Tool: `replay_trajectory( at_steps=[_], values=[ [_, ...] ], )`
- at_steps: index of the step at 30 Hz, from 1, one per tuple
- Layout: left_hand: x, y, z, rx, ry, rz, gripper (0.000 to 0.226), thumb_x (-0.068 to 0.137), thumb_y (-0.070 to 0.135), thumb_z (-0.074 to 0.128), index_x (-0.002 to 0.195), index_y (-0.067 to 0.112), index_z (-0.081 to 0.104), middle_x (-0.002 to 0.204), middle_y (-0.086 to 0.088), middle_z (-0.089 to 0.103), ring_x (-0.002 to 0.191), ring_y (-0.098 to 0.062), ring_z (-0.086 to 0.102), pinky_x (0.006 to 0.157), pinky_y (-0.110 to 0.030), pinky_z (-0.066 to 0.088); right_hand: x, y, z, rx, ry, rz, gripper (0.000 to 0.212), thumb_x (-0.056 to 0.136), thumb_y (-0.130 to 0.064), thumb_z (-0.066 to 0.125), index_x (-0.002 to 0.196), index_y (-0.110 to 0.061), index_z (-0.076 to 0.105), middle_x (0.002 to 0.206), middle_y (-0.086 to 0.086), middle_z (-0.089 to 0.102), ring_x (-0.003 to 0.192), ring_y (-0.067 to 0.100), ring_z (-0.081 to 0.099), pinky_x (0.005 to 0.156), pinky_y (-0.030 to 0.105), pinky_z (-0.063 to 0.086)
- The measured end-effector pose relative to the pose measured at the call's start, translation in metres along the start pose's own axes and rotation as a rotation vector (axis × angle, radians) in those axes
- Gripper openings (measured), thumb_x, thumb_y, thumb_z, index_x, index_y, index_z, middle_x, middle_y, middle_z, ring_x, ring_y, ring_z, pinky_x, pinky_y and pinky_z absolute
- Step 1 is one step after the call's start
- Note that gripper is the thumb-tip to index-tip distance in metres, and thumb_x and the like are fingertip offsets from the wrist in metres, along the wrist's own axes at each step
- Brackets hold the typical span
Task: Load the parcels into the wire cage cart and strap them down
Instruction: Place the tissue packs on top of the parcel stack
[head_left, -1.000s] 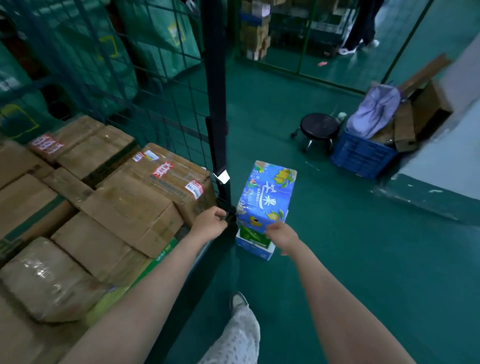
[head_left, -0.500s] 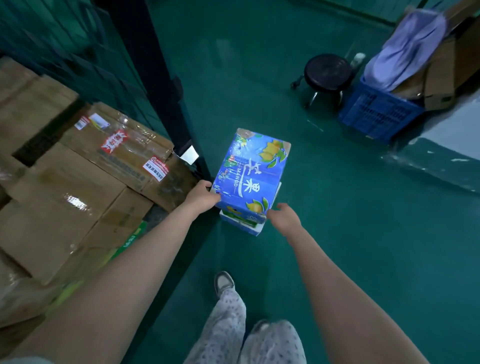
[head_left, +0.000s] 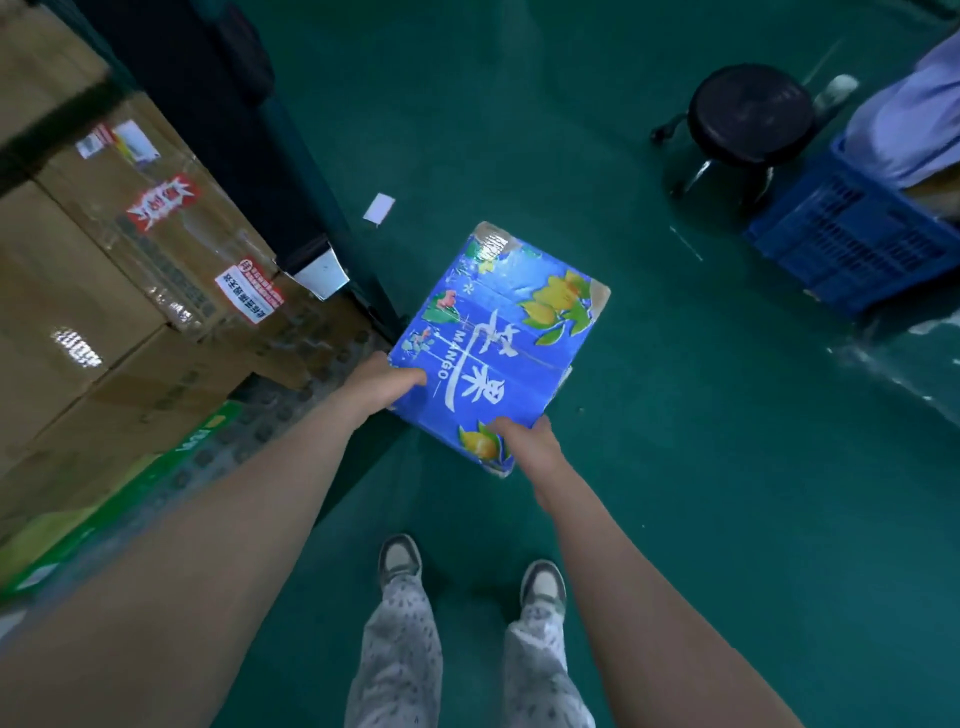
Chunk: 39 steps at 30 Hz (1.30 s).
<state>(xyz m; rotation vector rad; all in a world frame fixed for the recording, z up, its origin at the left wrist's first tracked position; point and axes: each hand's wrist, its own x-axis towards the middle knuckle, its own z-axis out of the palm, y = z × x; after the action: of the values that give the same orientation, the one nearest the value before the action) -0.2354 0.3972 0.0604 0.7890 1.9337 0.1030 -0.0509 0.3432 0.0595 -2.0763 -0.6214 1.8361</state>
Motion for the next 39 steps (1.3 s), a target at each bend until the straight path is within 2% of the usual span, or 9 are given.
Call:
replay_trajectory(
  at_steps=[3, 9, 14, 17, 21, 24, 30, 33, 39],
  values=[
    [-0.023, 0.007, 0.005, -0.042, 0.027, -0.014, 0.048, 0.078, 0.034, 0.066, 0.116, 0.009, 0.048, 0.110, -0.006, 0.059, 0.089, -0.022, 0.059, 0.066, -0.028, 0.049, -0.010, 0.000, -0.010, 0.096, 0.029, -0.044, 0.053, 0.085, -0.014, 0.064, 0.130, -0.010, 0.037, 0.104, -0.003, 0.053, 0.093, 0.019, 0.052, 0.082, 0.029, 0.040],
    [-0.093, 0.022, 0.003, -0.152, 0.170, -0.030, 0.068, 0.085, 0.044, 0.058, 0.136, 0.009, 0.031, 0.128, -0.010, 0.050, 0.106, -0.028, 0.054, 0.081, -0.033, 0.041, -0.056, -0.034, -0.039, 0.101, -0.034, -0.044, 0.064, 0.061, -0.034, 0.066, 0.118, -0.018, 0.042, 0.110, 0.001, 0.060, 0.098, 0.025, 0.061, 0.080, 0.041, 0.051],
    [-0.158, 0.004, -0.018, -0.143, 0.235, -0.141, 0.060, 0.083, 0.058, 0.052, 0.124, 0.013, 0.048, 0.123, -0.008, 0.056, 0.113, -0.029, 0.055, 0.086, -0.031, 0.041, -0.115, -0.068, -0.052, -0.205, -0.190, -0.005, 0.027, 0.081, -0.024, 0.064, 0.103, -0.018, 0.050, 0.111, 0.001, 0.052, 0.104, 0.028, 0.047, 0.072, 0.060, 0.053],
    [-0.183, -0.015, -0.031, -0.238, 0.224, -0.171, 0.052, 0.085, 0.060, 0.051, 0.098, 0.010, 0.053, 0.099, -0.004, 0.058, 0.098, -0.029, 0.060, 0.083, -0.032, 0.045, -0.141, -0.084, -0.038, -0.388, -0.255, 0.008, 0.063, 0.075, -0.032, 0.066, 0.131, -0.013, 0.044, 0.138, 0.004, 0.036, 0.119, 0.038, 0.040, 0.060, 0.057, 0.055],
    [-0.218, -0.041, -0.064, -0.324, 0.311, -0.187, 0.051, 0.085, 0.058, 0.050, 0.103, 0.011, 0.062, 0.077, -0.003, 0.057, 0.068, -0.018, 0.054, 0.071, -0.031, 0.042, -0.179, -0.100, -0.004, -0.525, -0.319, -0.031, 0.054, 0.078, -0.030, 0.066, 0.126, -0.012, 0.048, 0.136, 0.006, 0.038, 0.117, 0.043, 0.047, 0.068, 0.058, 0.055],
    [-0.236, -0.060, -0.095, -0.326, 0.394, -0.222, 0.047, 0.087, 0.057, 0.047, 0.106, 0.015, 0.056, 0.072, -0.001, 0.050, 0.062, -0.015, 0.047, 0.067, -0.028, 0.038, -0.199, -0.105, 0.030, -0.581, -0.368, -0.075, 0.054, 0.078, -0.029, 0.066, 0.126, -0.013, 0.049, 0.136, 0.005, 0.038, 0.118, 0.038, 0.044, 0.054, 0.050, 0.057],
    [-0.268, -0.112, -0.162, -0.376, 0.584, -0.264, 0.059, 0.085, 0.059, 0.050, 0.102, 0.004, 0.065, 0.107, -0.016, 0.065, 0.101, -0.031, 0.059, 0.081, -0.033, 0.042, -0.242, -0.107, 0.106, -0.595, -0.483, -0.123, 0.010, 0.084, -0.028, 0.062, 0.086, -0.020, 0.057, 0.120, -0.001, 0.044, 0.107, 0.022, 0.045, 0.061, 0.035, 0.053],
    [-0.279, -0.115, -0.186, -0.318, 0.640, -0.265, 0.055, 0.087, 0.055, 0.049, 0.104, 0.004, 0.062, 0.110, -0.016, 0.064, 0.104, -0.032, 0.059, 0.078, -0.032, 0.039, -0.251, -0.111, 0.128, -0.587, -0.501, -0.157, 0.029, 0.077, -0.034, 0.067, 0.101, -0.020, 0.060, 0.127, 0.002, 0.047, 0.108, 0.024, 0.052, 0.052, 0.030, 0.054],
    [-0.291, -0.156, -0.281, -0.404, 0.737, -0.211, 0.045, 0.089, 0.054, 0.048, 0.098, 0.010, 0.053, 0.114, -0.014, 0.061, 0.106, -0.031, 0.057, 0.079, -0.030, 0.040, -0.298, -0.144, 0.225, -0.625, -0.561, -0.309, 0.020, 0.088, -0.033, 0.057, 0.104, -0.021, 0.058, 0.124, -0.001, 0.040, 0.114, 0.024, 0.046, 0.065, 0.035, 0.056]
  ],
)
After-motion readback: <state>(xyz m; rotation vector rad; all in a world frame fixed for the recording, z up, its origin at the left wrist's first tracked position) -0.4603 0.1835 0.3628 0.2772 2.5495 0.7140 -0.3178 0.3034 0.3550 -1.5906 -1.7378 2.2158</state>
